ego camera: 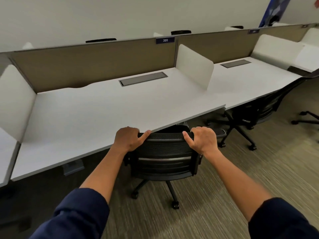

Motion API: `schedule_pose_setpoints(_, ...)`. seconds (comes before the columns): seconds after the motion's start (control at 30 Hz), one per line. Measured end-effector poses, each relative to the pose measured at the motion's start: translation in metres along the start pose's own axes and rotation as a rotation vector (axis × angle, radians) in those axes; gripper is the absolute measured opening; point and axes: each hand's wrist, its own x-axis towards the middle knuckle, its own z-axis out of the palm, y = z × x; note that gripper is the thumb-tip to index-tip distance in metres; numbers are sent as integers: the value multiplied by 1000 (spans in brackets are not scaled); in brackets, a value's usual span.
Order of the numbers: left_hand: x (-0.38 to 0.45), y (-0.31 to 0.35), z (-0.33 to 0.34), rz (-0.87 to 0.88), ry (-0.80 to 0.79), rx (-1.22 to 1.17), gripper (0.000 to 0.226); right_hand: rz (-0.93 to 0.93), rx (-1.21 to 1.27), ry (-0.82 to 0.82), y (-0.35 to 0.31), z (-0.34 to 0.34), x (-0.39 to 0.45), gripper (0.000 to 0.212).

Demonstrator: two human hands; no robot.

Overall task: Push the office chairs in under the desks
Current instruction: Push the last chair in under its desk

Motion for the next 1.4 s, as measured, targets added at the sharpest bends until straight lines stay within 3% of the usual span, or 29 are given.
schedule_pose_setpoints(0.1,-15,6,4,-16,-1,8,81,-17,4,47,0,2,-11,75)
schedule_pose_setpoints(0.33,-55,28,10,-17,76,-13,75,-34,31,68,6,2,-38,68)
schedule_pose_setpoints(0.87,-157,82,5,-167,204,36,78,-149,72,149,27,-17,-98,63)
schedule_pose_setpoints(1.4,-136,86,7,-253,262,-11,73,-231,159,255,38,-12,-56,55)
